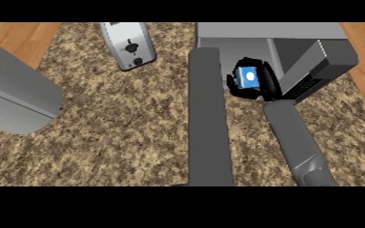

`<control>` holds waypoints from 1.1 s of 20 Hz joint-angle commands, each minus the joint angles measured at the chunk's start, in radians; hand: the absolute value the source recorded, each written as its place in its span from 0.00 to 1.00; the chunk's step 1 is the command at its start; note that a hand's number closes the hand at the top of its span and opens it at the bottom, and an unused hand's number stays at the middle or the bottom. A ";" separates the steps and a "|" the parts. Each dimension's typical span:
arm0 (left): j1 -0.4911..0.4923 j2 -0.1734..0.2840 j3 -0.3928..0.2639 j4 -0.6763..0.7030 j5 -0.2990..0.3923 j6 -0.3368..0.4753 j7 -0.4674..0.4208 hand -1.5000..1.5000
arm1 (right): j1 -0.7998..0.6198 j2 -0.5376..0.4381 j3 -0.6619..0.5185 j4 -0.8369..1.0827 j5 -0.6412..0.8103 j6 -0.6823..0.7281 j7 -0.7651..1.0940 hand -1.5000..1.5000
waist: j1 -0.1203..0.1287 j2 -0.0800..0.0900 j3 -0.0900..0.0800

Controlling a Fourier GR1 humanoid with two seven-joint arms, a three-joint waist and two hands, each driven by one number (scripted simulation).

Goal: Pick up the milk, place it into the microwave and close the microwave

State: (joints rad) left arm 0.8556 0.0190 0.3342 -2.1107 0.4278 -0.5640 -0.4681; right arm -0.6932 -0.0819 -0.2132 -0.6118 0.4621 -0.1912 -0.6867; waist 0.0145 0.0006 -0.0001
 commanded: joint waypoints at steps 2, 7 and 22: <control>0.000 0.001 -0.003 -0.013 -0.014 -0.024 0.022 0.00 | -0.191 -0.060 -0.042 0.150 0.016 -0.047 0.104 1.00 | 0.032 0.011 0.001; -0.051 0.040 0.037 0.053 0.032 -0.043 0.035 0.00 | -0.255 -0.058 -0.057 0.278 0.057 -0.208 0.116 1.00 | 0.050 0.021 0.002; -0.217 0.085 0.031 0.129 -0.040 -0.014 0.053 0.00 | -0.277 -0.144 -0.130 0.419 0.065 -0.479 0.085 0.00 | 0.100 0.053 0.003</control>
State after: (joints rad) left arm 0.6689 0.0958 0.3631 -2.0061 0.4187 -0.5726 -0.3993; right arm -0.9793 -0.2121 -0.3608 -0.2302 0.4921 -0.6065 -0.5863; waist 0.1054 0.0495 0.0038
